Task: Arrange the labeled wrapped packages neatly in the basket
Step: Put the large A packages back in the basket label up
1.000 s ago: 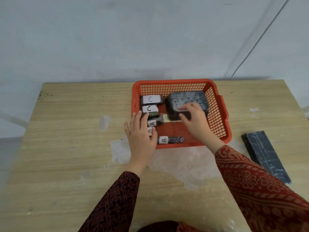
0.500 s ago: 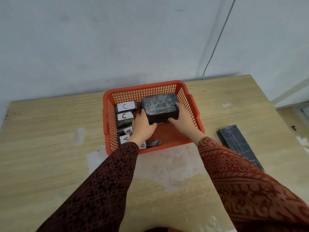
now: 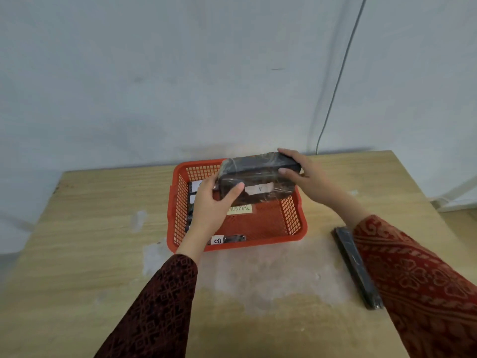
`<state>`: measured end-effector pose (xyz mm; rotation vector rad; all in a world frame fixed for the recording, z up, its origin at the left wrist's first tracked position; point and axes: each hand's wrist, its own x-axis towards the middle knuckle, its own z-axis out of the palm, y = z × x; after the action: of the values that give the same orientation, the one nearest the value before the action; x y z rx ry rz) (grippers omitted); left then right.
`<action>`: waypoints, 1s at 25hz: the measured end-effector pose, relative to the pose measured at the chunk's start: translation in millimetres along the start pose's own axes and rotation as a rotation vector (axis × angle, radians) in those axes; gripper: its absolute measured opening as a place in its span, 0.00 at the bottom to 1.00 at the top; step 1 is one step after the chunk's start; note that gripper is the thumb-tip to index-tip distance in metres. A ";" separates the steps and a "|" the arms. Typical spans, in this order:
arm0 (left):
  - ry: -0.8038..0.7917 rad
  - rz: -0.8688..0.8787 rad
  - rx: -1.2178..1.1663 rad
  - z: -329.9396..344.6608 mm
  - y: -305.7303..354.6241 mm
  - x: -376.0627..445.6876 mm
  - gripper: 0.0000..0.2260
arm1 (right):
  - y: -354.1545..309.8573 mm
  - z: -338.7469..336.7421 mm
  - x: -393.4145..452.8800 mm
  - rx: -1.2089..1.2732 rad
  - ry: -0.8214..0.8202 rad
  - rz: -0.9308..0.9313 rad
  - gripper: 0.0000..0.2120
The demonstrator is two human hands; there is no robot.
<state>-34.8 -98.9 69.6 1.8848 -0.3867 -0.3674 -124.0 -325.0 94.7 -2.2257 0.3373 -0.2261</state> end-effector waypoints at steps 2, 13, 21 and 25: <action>-0.068 0.007 -0.020 -2.7 1.6 -9.7 0.36 | -1.9 -15.5 3.8 0.064 -0.080 0.036 0.18; -0.516 -0.028 0.009 -2.3 17.7 -26.7 0.29 | -12.2 -14.1 -17.0 0.050 -0.451 0.014 0.20; -0.121 -0.144 -0.410 34.0 3.9 -45.9 0.24 | 1.3 14.3 -25.1 0.567 -0.099 0.152 0.21; -0.146 -0.197 -0.456 38.8 -7.3 -56.2 0.19 | 5.8 28.2 -24.1 0.962 0.120 0.340 0.25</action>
<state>-101.3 -104.6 53.7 1.4551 -0.1916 -0.6693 -140.1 -300.2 71.5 -1.1903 0.5282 -0.2644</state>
